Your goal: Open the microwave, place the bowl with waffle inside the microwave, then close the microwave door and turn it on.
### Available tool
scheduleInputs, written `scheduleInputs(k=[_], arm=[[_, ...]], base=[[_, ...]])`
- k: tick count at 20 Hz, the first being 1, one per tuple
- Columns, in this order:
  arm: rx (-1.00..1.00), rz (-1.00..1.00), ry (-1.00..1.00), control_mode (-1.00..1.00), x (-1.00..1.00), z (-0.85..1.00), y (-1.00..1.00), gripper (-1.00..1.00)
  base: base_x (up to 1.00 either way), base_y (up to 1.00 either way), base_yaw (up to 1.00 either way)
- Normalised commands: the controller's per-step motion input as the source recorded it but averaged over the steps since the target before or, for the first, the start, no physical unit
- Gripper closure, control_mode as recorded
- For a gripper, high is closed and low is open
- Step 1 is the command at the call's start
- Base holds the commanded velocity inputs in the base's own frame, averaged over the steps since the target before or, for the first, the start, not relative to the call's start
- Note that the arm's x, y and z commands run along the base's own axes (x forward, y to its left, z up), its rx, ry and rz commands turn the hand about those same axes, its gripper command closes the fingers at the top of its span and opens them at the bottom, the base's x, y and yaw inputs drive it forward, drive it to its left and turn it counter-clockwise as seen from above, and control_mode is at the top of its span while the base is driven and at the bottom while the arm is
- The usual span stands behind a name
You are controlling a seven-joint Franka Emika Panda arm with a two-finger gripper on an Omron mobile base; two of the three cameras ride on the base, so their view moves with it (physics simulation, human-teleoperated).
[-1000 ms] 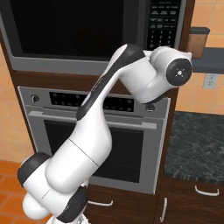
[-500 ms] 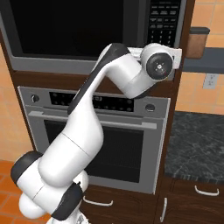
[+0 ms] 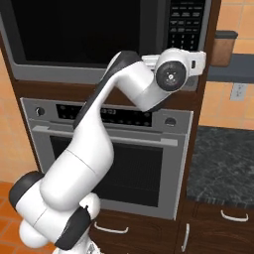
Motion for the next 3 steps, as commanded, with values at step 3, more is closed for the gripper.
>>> scheduleInputs(k=[3], arm=[[0.00,0.00,0.01,-1.00,0.00,-0.34,-0.20,1.00]], base=[[0.00,0.00,0.00]])
